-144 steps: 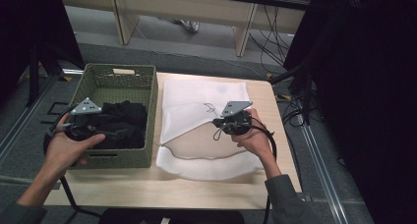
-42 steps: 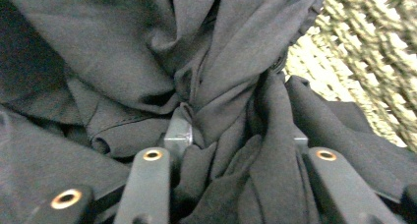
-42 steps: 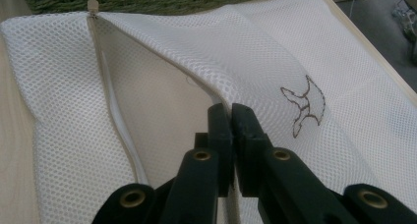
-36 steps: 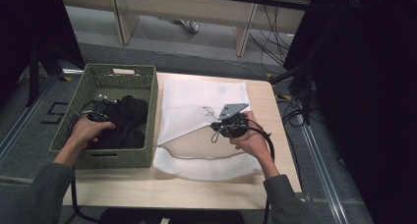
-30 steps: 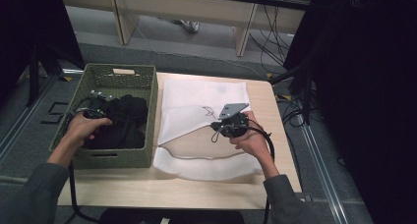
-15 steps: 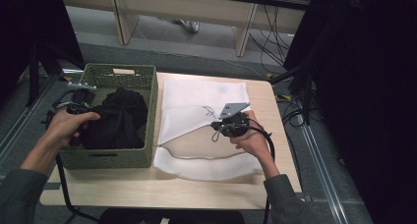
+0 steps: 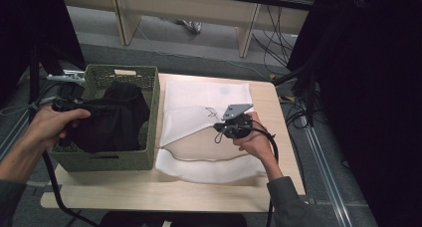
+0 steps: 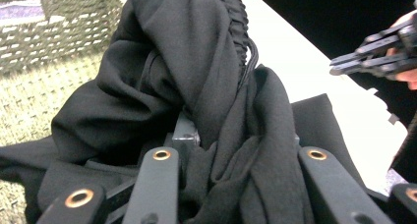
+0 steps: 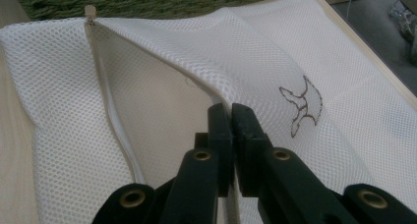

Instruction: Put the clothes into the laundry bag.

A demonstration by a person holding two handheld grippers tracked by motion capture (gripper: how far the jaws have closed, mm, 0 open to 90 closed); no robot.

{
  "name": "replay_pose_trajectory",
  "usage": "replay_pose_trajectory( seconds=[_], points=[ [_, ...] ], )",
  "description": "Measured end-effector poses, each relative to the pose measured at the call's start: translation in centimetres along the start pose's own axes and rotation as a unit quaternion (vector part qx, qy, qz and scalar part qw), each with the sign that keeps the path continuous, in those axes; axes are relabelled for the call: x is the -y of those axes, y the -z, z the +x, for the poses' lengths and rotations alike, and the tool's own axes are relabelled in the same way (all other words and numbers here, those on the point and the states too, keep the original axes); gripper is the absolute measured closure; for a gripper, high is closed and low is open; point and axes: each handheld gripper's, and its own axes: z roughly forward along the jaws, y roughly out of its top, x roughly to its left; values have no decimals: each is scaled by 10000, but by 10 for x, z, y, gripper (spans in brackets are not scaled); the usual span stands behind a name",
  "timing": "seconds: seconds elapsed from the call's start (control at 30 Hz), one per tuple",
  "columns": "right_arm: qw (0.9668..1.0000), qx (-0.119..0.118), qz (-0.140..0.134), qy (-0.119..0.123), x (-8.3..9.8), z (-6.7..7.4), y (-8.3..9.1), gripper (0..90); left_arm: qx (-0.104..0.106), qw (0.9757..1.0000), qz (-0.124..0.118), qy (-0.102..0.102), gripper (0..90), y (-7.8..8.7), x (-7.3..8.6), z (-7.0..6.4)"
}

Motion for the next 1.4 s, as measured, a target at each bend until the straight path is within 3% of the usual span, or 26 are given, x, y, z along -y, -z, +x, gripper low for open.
replay_pose_trajectory(
  seconds=[0.1, 0.23, 0.33, 0.4, 0.43, 0.47, 0.5, 0.6, 0.7, 0.73, 0.77, 0.83, 0.87, 0.9, 0.93, 1.0, 1.07, 1.2, 1.4],
  points=[
    [10000, 0, -4, -7, 0, 0, 0, 883, 25, 10000, -67, -54, 654, 6, -4, -7],
    [10000, 13, -3, -1, 0, 0, 0, 884, 128, 9993, -224, -274, 654, 26, -16, -27],
    [10000, 16, -12, -25, -1, 0, 0, 884, 284, 9982, -359, -375, 655, 39, -22, -41],
    [10000, 15, -15, -30, -1, 0, 0, 884, 524, 9967, -411, -458, 655, 48, -27, -54],
    [10000, 15, -15, -30, -1, 0, 0, 884, 524, 9967, -411, -458, 655, 48, -27, -54],
    [10000, 22, -20, -3, -1, 0, 0, 883, 806, 9940, -472, -568, 655, 57, -32, -73],
    [10000, 22, -20, -3, -1, 0, 0, 883, 806, 9940, -472, -568, 654, 57, -32, -73],
    [10000, 14, -15, 50, -1, 0, -1, 884, 1048, 9911, -462, -672, 654, 60, -34, -95],
    [10000, 0, -28, 22, -2, 0, 0, 884, 1451, 9852, -467, -784, 654, 59, -33, -120],
    [9998, 32, -16, -204, -2, 2, 2, 884, 1554, 9836, -471, -783, 653, 57, -32, -126],
    [10000, -3, -97, 1, -3, -1, 1, 884, 1719, 9809, -447, -792, 653, 55, -31, -136],
    [9999, 21, -130, 14, -6, -2, 4, 884, 1909, 9772, -425, -829, 653, 49, -29, -149],
    [9999, -7, -103, 12, -7, -2, 6, 885, 2063, 9738, -387, -873, 653, 42, -27, -157],
    [9999, -35, -141, -14, -9, -2, 8, 884, 2127, 9727, -361, -849, 653, 37, -24, -163],
    [9997, 74, -177, -162, -10, 0, 9, 885, 2246, 9701, -307, -870, 652, 30, -22, -169],
    [9998, -8, -205, -47, -13, -4, 12, 884, 2350, 9678, -273, -857, 652, 17, -17, -177],
    [9995, -57, -294, -125, -13, -6, 14, 885, 2478, 9646, -204, -879, 652, 1, -12, -182],
    [9991, -49, -341, -234, -13, -9, 17, 885, 2556, 9641, -92, -720, 651, -29, -2, -181],
    [9986, 2, -409, -327, -13, -12, 21, 885, 2382, 9690, 332, -571, 647, -78, 14, -176]
  ],
)
